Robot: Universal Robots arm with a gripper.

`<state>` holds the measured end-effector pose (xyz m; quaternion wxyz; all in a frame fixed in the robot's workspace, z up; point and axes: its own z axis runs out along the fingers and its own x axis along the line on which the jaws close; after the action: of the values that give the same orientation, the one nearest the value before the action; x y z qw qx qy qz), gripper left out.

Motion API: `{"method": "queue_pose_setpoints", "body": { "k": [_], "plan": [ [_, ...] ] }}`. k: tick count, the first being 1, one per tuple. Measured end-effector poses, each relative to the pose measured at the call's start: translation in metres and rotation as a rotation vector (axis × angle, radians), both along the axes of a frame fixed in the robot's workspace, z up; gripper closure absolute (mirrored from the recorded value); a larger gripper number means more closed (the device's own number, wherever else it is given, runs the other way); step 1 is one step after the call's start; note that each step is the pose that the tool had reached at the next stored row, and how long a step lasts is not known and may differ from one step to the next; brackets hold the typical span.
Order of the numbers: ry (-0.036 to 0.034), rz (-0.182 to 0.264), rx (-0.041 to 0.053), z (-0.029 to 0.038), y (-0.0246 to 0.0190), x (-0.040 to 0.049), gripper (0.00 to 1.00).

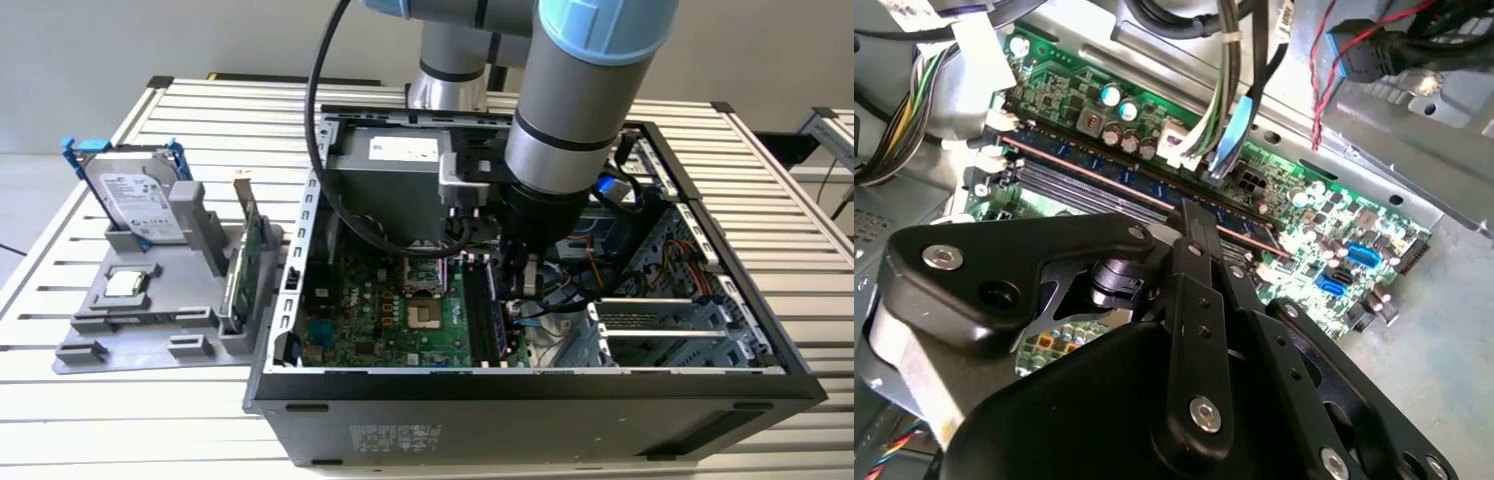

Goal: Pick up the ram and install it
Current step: 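Press down the ram until it locks into place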

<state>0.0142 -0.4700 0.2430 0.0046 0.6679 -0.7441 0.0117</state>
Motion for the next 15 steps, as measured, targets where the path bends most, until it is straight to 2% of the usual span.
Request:
{"method": "queue_pose_setpoints", "body": {
  "k": [3,6,8,12,15],
  "plan": [
    [0.0003,0.013,0.0000,-0.0005,0.0015,-0.0006,1.00],
    [0.0050,0.018,-0.0004,-0.0015,0.0045,-0.0007,1.00],
    [0.0072,0.018,-0.0002,-0.0022,0.0047,-0.0007,1.00],
    [0.0074,0.018,-0.0003,-0.0025,0.0048,-0.0007,1.00],
    [0.0074,0.019,-0.0003,-0.0071,0.0050,-0.0006,1.00]
  ]
}}
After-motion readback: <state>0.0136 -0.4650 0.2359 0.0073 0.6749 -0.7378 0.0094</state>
